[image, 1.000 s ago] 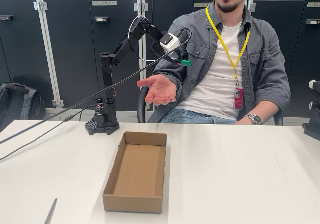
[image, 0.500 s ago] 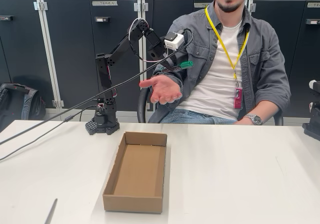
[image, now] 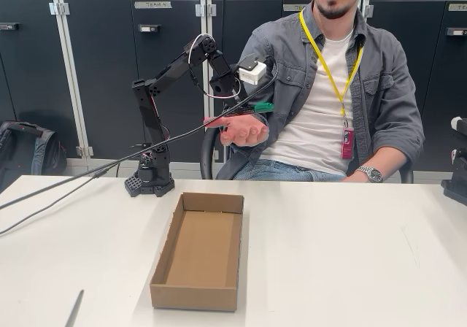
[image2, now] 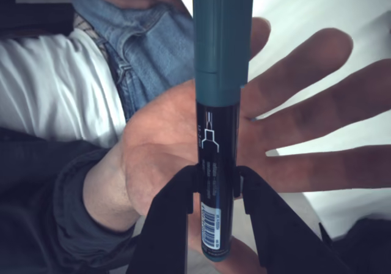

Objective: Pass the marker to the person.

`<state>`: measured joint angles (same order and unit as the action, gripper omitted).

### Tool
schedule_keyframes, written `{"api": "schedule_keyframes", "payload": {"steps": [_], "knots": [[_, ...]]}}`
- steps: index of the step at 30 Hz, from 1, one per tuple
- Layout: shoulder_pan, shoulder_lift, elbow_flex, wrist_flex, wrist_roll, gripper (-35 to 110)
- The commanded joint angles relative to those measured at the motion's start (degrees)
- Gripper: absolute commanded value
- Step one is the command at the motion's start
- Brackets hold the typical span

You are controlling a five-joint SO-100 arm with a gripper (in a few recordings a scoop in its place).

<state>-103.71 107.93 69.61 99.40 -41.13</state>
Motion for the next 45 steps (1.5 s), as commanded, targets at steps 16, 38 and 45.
{"api": "schedule_keyframes", "payload": {"steps": [16, 38, 45], "knots": [[0.5, 8.3, 10.7, -5.9, 7.5, -5], [0.9, 11.0, 15.0, -7.6, 10.7, 30], [0.9, 11.2, 15.4, -8.2, 11.3, 34]]}}
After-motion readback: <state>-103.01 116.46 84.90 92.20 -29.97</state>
